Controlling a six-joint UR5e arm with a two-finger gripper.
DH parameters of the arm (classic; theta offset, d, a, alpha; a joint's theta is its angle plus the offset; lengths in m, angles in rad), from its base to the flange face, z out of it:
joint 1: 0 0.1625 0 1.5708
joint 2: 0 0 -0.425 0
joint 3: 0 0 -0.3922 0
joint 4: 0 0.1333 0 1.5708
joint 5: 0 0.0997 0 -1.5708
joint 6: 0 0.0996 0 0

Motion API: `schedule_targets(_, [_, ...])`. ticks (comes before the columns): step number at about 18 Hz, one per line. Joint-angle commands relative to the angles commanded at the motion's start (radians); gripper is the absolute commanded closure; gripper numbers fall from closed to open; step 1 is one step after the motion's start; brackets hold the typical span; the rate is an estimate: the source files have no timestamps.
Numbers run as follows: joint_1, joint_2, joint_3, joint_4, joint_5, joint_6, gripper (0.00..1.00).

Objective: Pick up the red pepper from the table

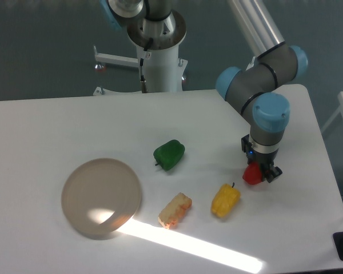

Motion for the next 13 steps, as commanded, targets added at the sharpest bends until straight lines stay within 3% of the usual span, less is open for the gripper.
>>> schedule_targets(2, [0.006,-0.009,0.069,-0.052,-0.021,0.0,0.51])
schedule_targets(4, [0.018,-0.011,0.095,-0.066,-0.038,-0.002,0.51])
schedule_targets(13, [0.022,-0.025,0.135,-0.075,-0.068,-0.017,0.51])
